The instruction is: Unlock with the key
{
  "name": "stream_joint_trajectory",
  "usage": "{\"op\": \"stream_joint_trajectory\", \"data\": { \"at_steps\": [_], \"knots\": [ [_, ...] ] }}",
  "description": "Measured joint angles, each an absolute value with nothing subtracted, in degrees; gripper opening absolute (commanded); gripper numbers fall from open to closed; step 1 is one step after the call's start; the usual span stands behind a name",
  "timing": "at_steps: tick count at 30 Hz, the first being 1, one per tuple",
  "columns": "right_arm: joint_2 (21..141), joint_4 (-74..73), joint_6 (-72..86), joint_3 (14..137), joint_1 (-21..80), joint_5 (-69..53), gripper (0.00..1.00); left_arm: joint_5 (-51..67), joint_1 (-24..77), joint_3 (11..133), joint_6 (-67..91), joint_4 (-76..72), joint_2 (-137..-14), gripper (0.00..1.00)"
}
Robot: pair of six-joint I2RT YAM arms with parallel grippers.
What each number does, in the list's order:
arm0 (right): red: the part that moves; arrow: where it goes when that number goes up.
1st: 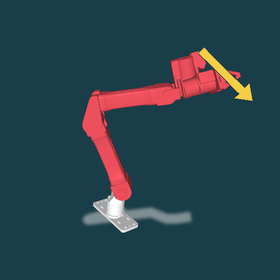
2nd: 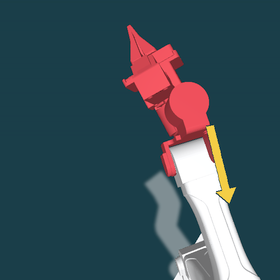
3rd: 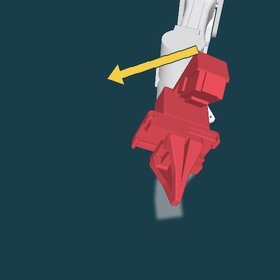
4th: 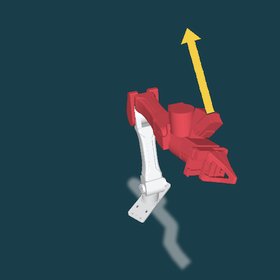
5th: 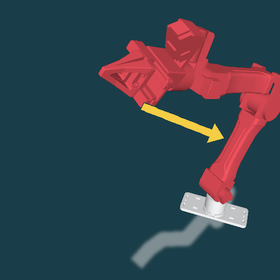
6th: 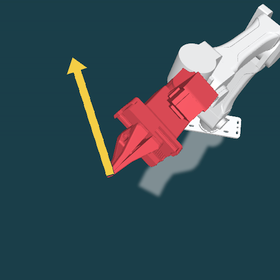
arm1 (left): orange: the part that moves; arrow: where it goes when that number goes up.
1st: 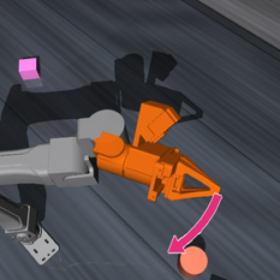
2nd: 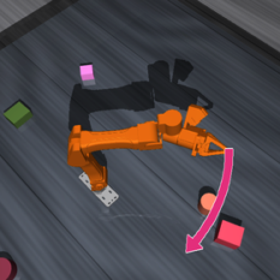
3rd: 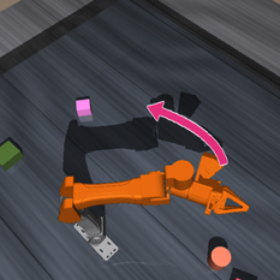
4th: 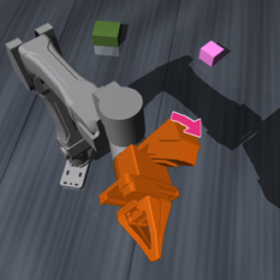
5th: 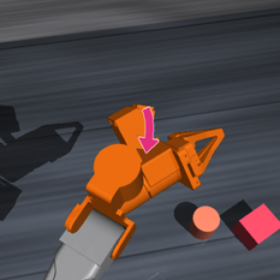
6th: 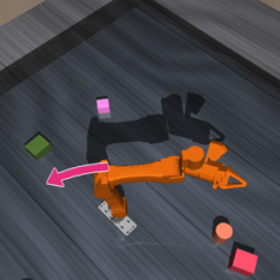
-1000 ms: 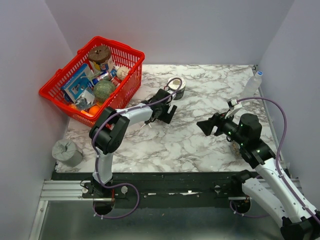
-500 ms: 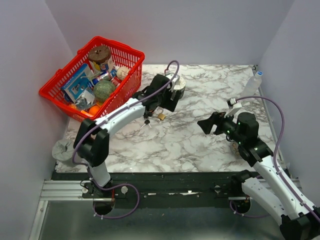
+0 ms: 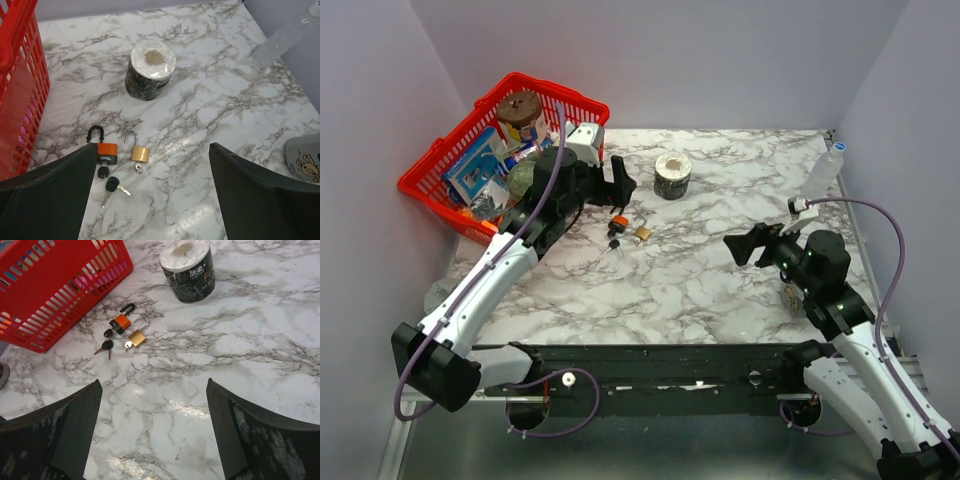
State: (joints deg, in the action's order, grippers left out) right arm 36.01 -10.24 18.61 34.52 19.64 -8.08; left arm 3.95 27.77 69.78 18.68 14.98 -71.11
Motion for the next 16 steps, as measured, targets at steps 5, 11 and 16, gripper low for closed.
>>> {"op": "stream_joint_trajectory", "data": {
  "at_steps": [5, 11, 16],
  "knots": [
    [34.7, -10.3, 17.2, 34.8, 19.6, -7.3, 0.93, 5.7, 28.2, 64.2, 19.5, 15.6, -65.4, 0.99],
    [32.4, -10.0, 16.3, 35.4, 19.6, -7.1, 0.93, 6.0, 28.2, 58.8, 19.5, 15.8, -59.4, 0.99],
    [31.8, -9.8, 16.2, 35.4, 19.6, -7.1, 0.93, 6.1, 28.2, 58.7, 19.4, 15.8, -58.4, 0.99]
  ]
}}
